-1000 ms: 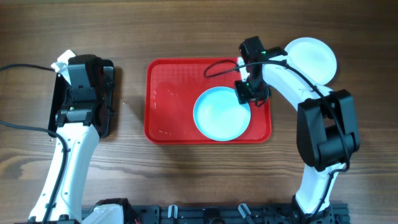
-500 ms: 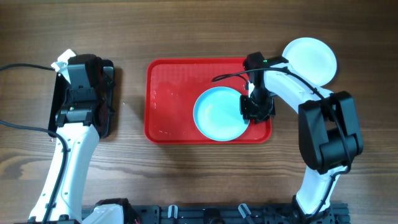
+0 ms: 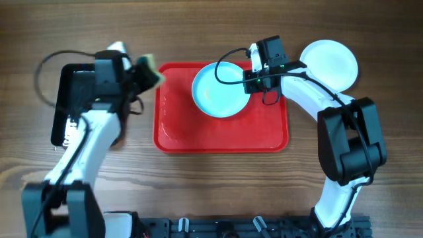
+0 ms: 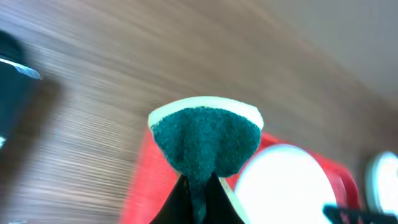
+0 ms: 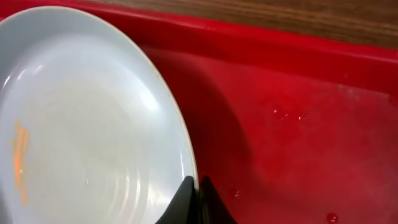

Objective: Clean dirty plates on tray and stack at the side
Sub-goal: 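Scrub the held light-blue plate with the sponge in the left gripper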

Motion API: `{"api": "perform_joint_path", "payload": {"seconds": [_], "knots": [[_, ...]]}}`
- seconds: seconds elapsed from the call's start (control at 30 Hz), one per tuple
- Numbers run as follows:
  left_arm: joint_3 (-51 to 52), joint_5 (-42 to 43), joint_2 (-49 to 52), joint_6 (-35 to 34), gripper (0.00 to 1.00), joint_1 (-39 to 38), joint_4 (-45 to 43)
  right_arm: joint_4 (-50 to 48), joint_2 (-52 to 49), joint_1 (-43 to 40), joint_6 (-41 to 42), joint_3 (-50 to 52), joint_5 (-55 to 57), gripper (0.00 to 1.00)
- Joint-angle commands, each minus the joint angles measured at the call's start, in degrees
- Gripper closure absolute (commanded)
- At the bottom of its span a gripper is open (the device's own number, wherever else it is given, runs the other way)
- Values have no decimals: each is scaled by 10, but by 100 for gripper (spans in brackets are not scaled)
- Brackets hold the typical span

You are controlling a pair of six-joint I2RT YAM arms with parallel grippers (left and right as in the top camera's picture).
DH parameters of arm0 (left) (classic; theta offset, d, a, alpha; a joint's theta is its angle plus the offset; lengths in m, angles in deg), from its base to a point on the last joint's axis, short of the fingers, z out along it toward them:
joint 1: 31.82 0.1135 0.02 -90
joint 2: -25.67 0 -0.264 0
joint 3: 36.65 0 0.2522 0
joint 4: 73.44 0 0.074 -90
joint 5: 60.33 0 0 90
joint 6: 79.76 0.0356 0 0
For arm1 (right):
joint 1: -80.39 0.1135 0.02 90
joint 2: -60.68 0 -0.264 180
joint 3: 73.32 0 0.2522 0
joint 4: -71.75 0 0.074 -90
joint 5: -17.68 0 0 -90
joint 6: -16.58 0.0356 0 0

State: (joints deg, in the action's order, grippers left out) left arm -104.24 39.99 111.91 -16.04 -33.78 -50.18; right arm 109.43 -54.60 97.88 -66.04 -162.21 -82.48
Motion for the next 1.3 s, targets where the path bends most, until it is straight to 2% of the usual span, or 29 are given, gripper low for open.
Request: {"api": "perform_joint_path", "payload": {"seconds": [0.0,0.07,0.1,0.23,0.27,0.33,0.37,0.43,0.53,0.73,0.9,1.0,1.1,1.17,1.23,1.27], "knots": [[2,56,50,23,96,-71,-46,28,-15,20,-9,-2,-24,72],[2,36,64,23,96,-94,-60,38,-15,34,-10,-2,-16,65],[2,10,64,23,96,-103,-61,35,-15,36,-13,-2,5,55],[2,1,64,23,96,-105,-61,1,-15,35,-47,-2,68,53],[2,1,64,22,96,-105,-61,-11,-15,35,-48,-2,67,62],[2,2,64,18,96,-108,-61,-12,-15,36,-33,-2,66,91],[2,4,64,18,96,-113,-60,-2,-15,36,-19,-2,54,96],[2,5,65,18,96,-126,-54,16,-15,36,16,-2,30,96],[2,5,99,-52,96,-158,-57,17,-15,43,118,-2,22,96],[2,1,187,-59,96,-208,-130,21,-15,84,143,-2,11,96],[2,-191,219,-55,96,-203,-68,23,-15,83,138,-2,14,96],[2,-372,219,-53,96,-195,-35,23,-15,83,136,-2,35,96],[2,-459,207,26,96,-187,-35,26,-15,83,136,-2,37,96],[2,-441,172,32,96,-187,-49,26,-15,83,136,-2,37,96],[2,-285,134,32,96,-187,-64,27,-15,83,136,-2,37,96],[2,-160,121,31,96,-187,-75,27,-15,83,136,-2,37,96]]}}
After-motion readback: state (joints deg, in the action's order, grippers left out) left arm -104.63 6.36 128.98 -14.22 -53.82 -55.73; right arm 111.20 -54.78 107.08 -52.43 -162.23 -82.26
